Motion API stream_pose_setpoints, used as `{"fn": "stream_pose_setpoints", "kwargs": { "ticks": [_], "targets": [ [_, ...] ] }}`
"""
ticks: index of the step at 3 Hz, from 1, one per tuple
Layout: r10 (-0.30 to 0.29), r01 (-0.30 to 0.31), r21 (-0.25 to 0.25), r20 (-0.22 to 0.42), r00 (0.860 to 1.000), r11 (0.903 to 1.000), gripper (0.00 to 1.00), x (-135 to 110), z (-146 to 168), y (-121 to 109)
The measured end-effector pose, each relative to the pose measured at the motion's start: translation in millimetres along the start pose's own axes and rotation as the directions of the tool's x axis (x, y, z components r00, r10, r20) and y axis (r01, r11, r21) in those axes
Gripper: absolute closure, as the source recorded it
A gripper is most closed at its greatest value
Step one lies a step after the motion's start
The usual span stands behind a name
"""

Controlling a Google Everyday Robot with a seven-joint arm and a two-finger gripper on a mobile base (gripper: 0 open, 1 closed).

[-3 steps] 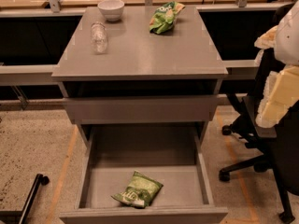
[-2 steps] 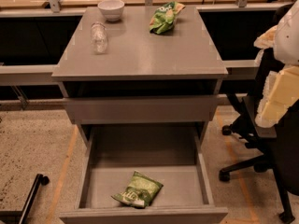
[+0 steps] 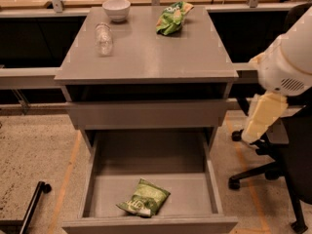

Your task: Pick green jalapeno chip bag from middle drawer and place on counter

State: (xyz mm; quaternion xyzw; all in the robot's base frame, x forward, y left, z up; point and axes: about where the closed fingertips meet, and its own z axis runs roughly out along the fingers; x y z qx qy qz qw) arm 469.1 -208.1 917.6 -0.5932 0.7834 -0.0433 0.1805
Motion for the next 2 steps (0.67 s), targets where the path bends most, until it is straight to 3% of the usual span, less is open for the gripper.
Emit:
{"fn": "stream_pose_setpoints", "kwargs": {
  "ticks": [1, 2],
  "targets": [
    [0.000, 0.000, 0.024, 0.013, 1.000, 0.9997, 0.00, -3, 1, -5],
    [0.071, -0.071, -0.008, 0.018, 0.997, 0.9974, 0.00, 8, 12, -2]
  ]
}}
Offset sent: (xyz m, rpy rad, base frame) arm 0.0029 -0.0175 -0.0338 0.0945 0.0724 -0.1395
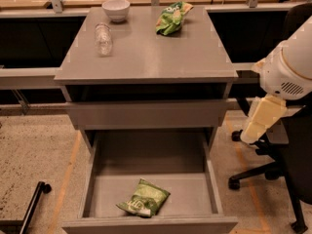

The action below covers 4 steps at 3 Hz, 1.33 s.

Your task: Pick green jalapeno chip bag from middle drawer and place on counter

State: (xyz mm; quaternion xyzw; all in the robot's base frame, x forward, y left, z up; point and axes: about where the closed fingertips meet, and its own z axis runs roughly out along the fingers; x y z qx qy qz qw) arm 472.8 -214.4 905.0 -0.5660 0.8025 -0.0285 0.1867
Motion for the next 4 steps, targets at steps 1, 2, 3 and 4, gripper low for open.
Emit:
{"fn": "stream_pose_setpoints", "kwargs": {
  "ticks": [1, 2, 3, 4],
  "targets": [
    [0.133, -0.133, -0.056, 0.004, 0.991, 0.9896, 0.00, 13, 45, 8],
    [0.288, -0.289, -0.096, -0.027, 0.957, 0.9524, 0.00, 23, 111, 21],
    [0.365, -0.376, -0.112, -0.112, 0.924, 0.9196, 0.00, 27, 174, 32],
    [0.417, -0.430, -0.095, -0.131, 0.900, 0.8979, 0.00, 25, 177, 32]
  ]
}}
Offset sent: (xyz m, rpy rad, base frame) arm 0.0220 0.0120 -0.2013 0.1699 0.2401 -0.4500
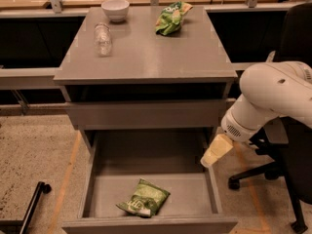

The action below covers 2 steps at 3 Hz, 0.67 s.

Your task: Pick green jalapeno chip bag from middle drawer and place on counter

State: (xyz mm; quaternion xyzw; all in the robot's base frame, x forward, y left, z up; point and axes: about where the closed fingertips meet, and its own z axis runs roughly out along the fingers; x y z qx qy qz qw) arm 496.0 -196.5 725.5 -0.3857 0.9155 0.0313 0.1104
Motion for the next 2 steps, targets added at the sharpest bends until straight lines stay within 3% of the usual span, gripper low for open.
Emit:
{"fn": "stream_pose_setpoints", "kwargs": {
  "ticks": [1, 2],
  "targets": [
    [0.016, -0.016, -0.024, -0.011, 1.000, 0.9996, 0.00, 2, 6, 2],
    [0.070, -0.071, -0.092, -0.013, 0.997, 0.9932, 0.00, -10, 36, 13]
  ]
}}
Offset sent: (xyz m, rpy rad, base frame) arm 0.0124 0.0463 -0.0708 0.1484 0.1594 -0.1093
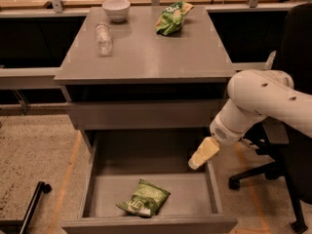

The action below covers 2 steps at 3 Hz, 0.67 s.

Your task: Pick green jalapeno chip bag from middle drawer and place on counter

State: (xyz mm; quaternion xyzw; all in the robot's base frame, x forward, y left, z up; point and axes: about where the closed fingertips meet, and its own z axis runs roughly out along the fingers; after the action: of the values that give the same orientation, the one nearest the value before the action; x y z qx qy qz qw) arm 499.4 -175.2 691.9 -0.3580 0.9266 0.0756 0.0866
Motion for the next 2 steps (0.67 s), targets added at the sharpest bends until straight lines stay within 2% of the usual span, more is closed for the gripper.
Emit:
{"fn": "stream_pose_setpoints", "kwargs": {
  "ticks": [1, 2],
  "targets": [
    [0.061, -0.063, -0.053, -0.033, 0.998, 0.9966, 0.00, -10, 45, 6],
    [0.169, -0.179, -0.102, -0.099, 0.981, 0.9785, 0.00, -15, 97, 10]
  ]
}}
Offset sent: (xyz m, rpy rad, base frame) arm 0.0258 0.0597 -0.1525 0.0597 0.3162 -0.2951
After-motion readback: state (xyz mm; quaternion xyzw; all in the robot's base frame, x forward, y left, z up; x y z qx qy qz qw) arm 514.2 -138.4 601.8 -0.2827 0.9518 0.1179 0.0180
